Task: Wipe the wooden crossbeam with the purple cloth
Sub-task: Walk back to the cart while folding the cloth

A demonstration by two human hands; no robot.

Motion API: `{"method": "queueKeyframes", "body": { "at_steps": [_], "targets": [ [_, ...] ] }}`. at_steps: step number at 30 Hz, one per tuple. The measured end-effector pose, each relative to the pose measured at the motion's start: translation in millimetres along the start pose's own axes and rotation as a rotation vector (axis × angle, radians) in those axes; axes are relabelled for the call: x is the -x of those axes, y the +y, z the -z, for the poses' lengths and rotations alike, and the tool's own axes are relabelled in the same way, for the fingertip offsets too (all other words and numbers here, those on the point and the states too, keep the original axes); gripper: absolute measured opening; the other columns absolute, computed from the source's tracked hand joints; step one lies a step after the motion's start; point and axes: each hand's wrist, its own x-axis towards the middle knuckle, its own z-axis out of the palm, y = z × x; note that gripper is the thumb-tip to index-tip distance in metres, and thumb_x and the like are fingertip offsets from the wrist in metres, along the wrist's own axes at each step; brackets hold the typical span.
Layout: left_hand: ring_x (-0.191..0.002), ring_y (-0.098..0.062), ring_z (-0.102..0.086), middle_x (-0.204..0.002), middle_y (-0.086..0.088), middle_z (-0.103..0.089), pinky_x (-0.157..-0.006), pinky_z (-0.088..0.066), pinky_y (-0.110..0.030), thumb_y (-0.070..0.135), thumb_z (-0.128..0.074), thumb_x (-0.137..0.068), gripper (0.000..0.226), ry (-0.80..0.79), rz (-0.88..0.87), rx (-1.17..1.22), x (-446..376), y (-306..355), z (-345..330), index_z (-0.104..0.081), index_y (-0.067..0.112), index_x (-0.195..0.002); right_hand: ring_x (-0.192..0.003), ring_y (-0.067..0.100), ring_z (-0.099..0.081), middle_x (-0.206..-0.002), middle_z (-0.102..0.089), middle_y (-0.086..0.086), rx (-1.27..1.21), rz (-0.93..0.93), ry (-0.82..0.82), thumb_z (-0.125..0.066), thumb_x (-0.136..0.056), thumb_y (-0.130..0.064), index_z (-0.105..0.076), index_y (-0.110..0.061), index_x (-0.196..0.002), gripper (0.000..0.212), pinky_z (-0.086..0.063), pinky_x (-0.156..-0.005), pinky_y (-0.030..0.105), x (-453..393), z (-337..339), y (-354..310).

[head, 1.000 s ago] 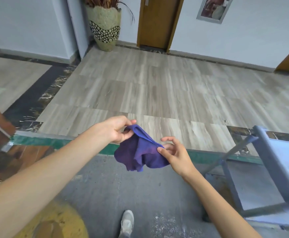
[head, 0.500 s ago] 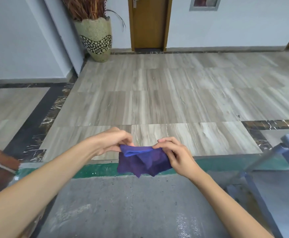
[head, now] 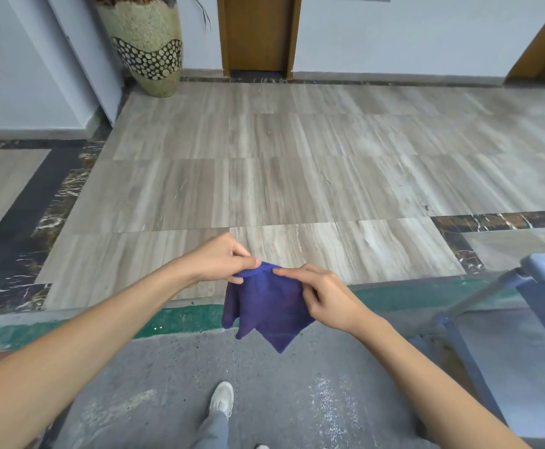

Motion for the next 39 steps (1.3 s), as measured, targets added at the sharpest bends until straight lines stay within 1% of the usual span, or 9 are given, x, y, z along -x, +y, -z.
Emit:
{"method": "queueKeyframes", "body": {
  "at_steps": [6, 10, 15, 18, 23, 26, 31, 35, 39],
  "targets": [
    [-0.088, -0.023, -0.072, -0.083, -0.018, -0.062, -0.092, -0.060, -0.036, 0.019, -0.057, -0.100, 0.045, -0.083, -0.039, 0.151, -28.5, 0.3, 21.6, -0.060, -0.026, -0.093, -0.094, -0.007, -0.060, -0.111, -0.064, -0.029, -0.049, -0.043, 0.120, -0.052, -0.091, -0.007, -0.055, -0.036, -0.130, 0.049, -0.046, -0.086, 0.016, -29.9, -15.8, -0.5],
    [-0.086, -0.009, -0.073, -0.095, -0.017, -0.078, -0.075, -0.059, -0.020, 0.023, -0.062, -0.098, 0.030, -0.162, -0.099, 0.194, -45.2, 15.1, 35.3, -0.080, 0.001, -0.088, -0.058, 0.013, -0.054, -0.072, -0.059, -0.020, -0.124, -0.153, 0.241, -0.063, -0.098, -0.041, -0.051, -0.042, -0.125, 0.030, -0.044, -0.059, 0.024, -50.0, -24.8, -2.3],
    [-0.079, -0.007, -0.069, -0.080, -0.012, -0.075, -0.074, -0.058, -0.022, 0.025, -0.072, -0.091, 0.026, -0.231, -0.163, 0.134, -68.0, 30.3, 39.9, -0.079, 0.001, -0.086, -0.052, 0.016, -0.055, -0.076, -0.064, -0.012, -0.239, -0.203, 0.355, -0.065, -0.095, -0.051, -0.040, -0.047, -0.132, 0.045, -0.043, -0.054, 0.022, -53.2, -24.9, -9.8],
    [-0.073, -0.007, -0.067, -0.073, -0.012, -0.069, -0.071, -0.057, -0.021, 0.024, -0.073, -0.089, 0.029, -0.264, -0.193, 0.076, -78.4, 39.9, 36.7, -0.077, -0.004, -0.084, -0.049, 0.012, -0.059, -0.076, -0.064, -0.013, -0.181, -0.233, 0.409, -0.062, -0.097, -0.050, -0.045, -0.050, -0.126, 0.033, -0.044, -0.053, 0.019, -52.1, -20.9, -11.5],
    [-0.070, -0.010, -0.066, -0.069, -0.009, -0.066, -0.076, -0.063, -0.028, 0.022, -0.070, -0.090, 0.033, -0.254, -0.220, 0.036, -89.3, 58.8, 25.6, -0.073, -0.009, -0.079, -0.052, 0.019, -0.063, -0.073, -0.063, -0.007, -0.161, -0.323, 0.532, -0.063, -0.099, -0.038, -0.056, -0.045, -0.112, 0.016, -0.059, -0.061, 0.050, -44.1, -11.9, -10.6],
    [-0.068, -0.012, -0.067, -0.068, -0.009, -0.066, -0.086, -0.062, -0.035, 0.024, -0.068, -0.088, 0.036, -0.234, -0.239, -0.004, -93.9, 73.0, 20.4, -0.070, -0.011, -0.079, -0.047, 0.022, -0.059, -0.077, -0.063, -0.009, -0.119, -0.337, 0.612, -0.061, -0.102, -0.029, -0.059, -0.038, -0.106, 0.010, -0.056, -0.055, 0.046, -33.4, -9.7, -11.1],
    [-0.063, -0.012, -0.061, -0.064, -0.007, -0.063, -0.074, -0.056, -0.029, 0.030, -0.066, -0.090, 0.038, -0.311, -0.293, -0.114, -94.2, 94.8, 13.8, -0.072, -0.005, -0.076, -0.046, 0.011, -0.057, -0.073, -0.063, -0.014, -0.064, -0.392, 0.609, -0.064, -0.097, -0.040, -0.057, -0.041, -0.117, 0.021, -0.040, -0.053, 0.016, -20.0, 2.4, -13.9],
    [-0.061, -0.013, -0.057, -0.064, -0.007, -0.063, -0.068, -0.051, -0.028, 0.030, -0.064, -0.089, 0.033, -0.314, -0.332, -0.175, -93.0, 110.3, 3.8, -0.077, 0.000, -0.078, -0.059, 0.008, -0.062, -0.069, -0.062, -0.017, -0.027, -0.467, 0.559, -0.062, -0.096, -0.041, -0.059, -0.037, -0.106, 0.012, -0.053, -0.066, 0.032, -14.7, 17.1, -13.1],
    [-0.059, -0.010, -0.058, -0.061, -0.004, -0.061, -0.065, -0.053, -0.027, 0.026, -0.065, -0.089, 0.032, -0.238, -0.319, -0.144, -96.8, 116.1, -4.1, -0.076, 0.000, -0.075, -0.072, 0.006, -0.067, -0.077, -0.071, -0.011, -0.153, -0.571, 0.588, -0.061, -0.086, -0.026, -0.061, -0.028, -0.091, 0.005, -0.053, -0.074, 0.025, -9.6, 21.9, -9.7]
  ]
}}
